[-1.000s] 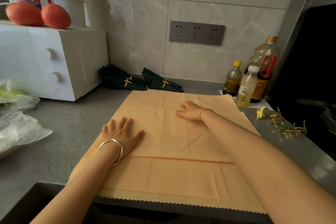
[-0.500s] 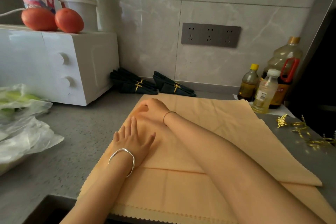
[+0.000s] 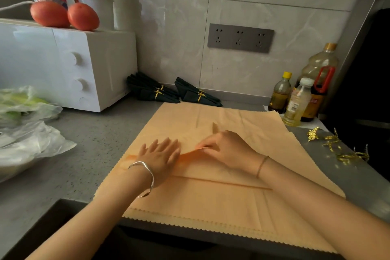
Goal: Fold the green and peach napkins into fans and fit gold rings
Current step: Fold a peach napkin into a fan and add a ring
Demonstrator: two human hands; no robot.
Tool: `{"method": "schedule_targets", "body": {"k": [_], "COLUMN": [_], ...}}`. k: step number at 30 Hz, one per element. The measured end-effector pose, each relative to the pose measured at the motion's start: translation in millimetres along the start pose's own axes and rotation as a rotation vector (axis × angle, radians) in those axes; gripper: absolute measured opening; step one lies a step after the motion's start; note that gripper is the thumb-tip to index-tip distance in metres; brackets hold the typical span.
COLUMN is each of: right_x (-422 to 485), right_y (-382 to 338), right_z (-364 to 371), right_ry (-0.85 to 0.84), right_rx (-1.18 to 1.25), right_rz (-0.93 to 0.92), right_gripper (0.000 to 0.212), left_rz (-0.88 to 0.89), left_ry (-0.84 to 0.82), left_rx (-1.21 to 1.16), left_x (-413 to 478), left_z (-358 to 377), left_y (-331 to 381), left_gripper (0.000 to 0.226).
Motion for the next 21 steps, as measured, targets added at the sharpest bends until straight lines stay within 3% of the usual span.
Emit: {"method": "schedule_targets", "body": {"k": [11, 16, 21], "right_x": [-54.0, -60.3, -61.4], "right_y": [11.9, 14.1, 19.2], "right_z": [18.5, 27.0, 33.9], "right_ry": [-0.094, -0.119, -0.038], "right_rx": [-0.043, -0.065, -0.033], "right_rz": [0.019, 0.005, -0.028], "right_gripper": [0.029, 0.033, 0.035], "left_rz": [0.032, -0.029, -0.040], "left_ry": [-0.055, -0.066, -0.039], "left_rx": [0.083, 0.045, -0.113], "left_x": [-3.7, 2.2, 29.0], "left_z": [16.1, 7.9, -4.1], "left_y": [20.6, 17.6, 7.8], "left_gripper": [0.055, 0.055, 0.050]}}
Point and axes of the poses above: each hand's wrist, its own x-axis towards the middle knuckle, its own z-axis out of the palm, y = z × x, the point moved 1 cm from there along x, towards the middle knuckle, and after that the axes turned 10 degrees about -y, right-handed, at the moved point
